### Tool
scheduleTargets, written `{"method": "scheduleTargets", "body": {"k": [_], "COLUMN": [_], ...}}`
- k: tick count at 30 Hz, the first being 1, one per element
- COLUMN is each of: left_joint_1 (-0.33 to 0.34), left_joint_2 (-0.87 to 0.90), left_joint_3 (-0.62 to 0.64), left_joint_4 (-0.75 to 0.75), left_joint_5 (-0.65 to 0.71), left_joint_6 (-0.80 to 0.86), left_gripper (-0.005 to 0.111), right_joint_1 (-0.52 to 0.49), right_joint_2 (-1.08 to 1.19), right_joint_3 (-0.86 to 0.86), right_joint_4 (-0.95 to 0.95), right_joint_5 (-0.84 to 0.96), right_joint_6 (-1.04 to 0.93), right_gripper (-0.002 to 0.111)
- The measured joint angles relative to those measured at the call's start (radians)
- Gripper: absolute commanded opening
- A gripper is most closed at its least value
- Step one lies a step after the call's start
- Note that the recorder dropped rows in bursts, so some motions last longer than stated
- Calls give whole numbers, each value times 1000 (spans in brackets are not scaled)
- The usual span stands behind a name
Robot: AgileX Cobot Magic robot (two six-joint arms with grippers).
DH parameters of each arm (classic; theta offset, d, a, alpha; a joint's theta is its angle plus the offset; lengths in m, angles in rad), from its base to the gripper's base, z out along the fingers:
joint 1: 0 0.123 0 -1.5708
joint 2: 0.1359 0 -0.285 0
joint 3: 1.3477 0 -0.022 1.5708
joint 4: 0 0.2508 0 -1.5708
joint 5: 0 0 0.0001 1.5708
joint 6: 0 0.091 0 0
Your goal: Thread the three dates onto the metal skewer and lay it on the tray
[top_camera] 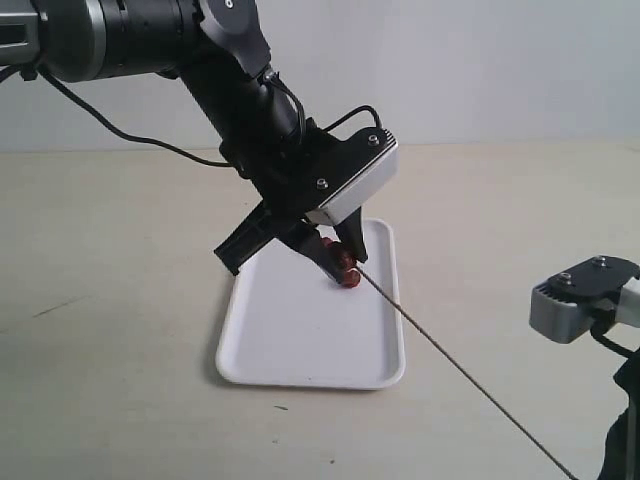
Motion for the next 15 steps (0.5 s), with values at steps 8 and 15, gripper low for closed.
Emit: {"method": "scheduleTargets", "body": {"k": [8,15], "left_joint_1": [0,0], "left_joint_2": [0,0], "left_joint_3": [0,0], "left_joint_4": [0,-2], "left_joint_5": [0,0], "left_joint_6": [0,0], "left_gripper": [30,30], "right_joint_1": [0,0], "right_joint_2": [10,12], "right_joint_3": [0,0], "right_joint_4": [0,0], "right_joint_5": [0,2], "right_joint_6": [0,0], "right_gripper": [0,0]}}
